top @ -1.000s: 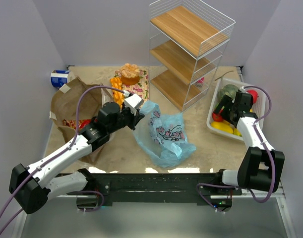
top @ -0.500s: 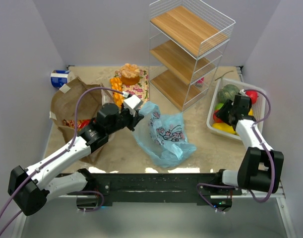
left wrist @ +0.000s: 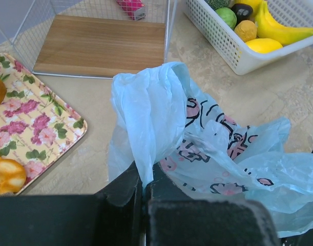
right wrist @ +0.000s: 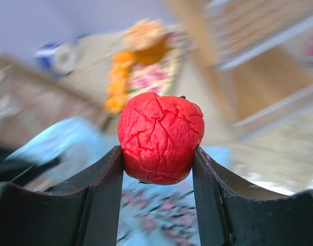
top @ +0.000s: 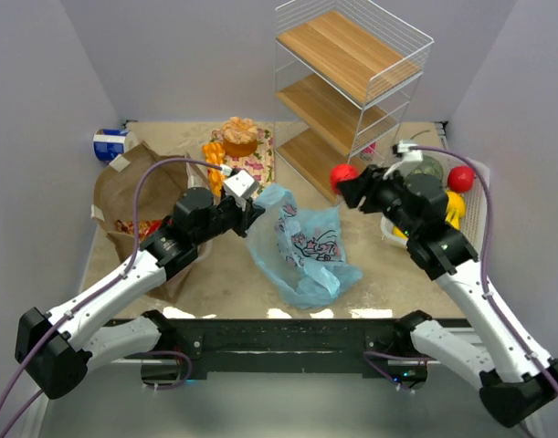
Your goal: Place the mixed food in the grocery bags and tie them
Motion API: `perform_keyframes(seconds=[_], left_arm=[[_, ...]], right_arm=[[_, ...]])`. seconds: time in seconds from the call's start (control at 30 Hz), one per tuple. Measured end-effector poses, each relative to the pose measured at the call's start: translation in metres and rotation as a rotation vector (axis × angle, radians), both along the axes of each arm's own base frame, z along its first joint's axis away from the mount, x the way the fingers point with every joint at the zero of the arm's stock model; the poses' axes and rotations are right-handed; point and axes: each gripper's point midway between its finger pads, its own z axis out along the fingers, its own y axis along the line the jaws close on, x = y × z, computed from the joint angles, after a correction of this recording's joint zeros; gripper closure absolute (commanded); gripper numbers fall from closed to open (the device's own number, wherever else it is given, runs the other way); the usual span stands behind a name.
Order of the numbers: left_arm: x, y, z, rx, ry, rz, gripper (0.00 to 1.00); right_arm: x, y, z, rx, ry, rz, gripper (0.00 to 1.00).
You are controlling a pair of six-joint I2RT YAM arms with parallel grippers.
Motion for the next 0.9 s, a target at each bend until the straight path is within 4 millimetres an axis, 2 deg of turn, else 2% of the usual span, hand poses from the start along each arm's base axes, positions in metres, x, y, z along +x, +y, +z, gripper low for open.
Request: perform_keyframes(seconds=[0.03,0.07,0.27,0.4,0.47,0.53,0.73,0.9], left_arm=[[0.001,0.001,0.001,-0.002,0.0,0.002,1.0],[0.002,0.002,0.001,-0.005,-0.002,0.005,1.0],[0.007,0.006,0.003,-0.022,0.003,0.021,1.0],[0.008,0.008,0.003,-0.024,0.002,0.027,1.0],[0.009,0.009,0.002,-0.023,0.003,0.031,1.0],[0.009,0.01,0.001,-0.023,0.004,0.033,1.0],[0.009,0.012,0.002,-0.032,0.004,0.037,1.0],[0.007,0.009,0.005,-0.044,-0.002,0.018,1.0]], right_arm=[[-0.016,0.028,0.004,0.013,-0.01,0.098,0.88],[-0.028,0.048,0.006,0.021,-0.011,0.165,0.88],[-0.095,0.153,-0.008,-0.026,0.027,0.472,0.88],[-0.125,0.197,-0.035,-0.098,0.068,0.57,0.92],[-0.128,0.205,-0.051,-0.134,0.097,0.562,0.91],[-0.12,0.205,-0.065,-0.158,0.127,0.503,0.91],[-0.101,0.198,-0.088,-0.19,0.178,0.357,0.91],[-0.086,0.196,-0.128,-0.278,0.237,0.241,0.93]])
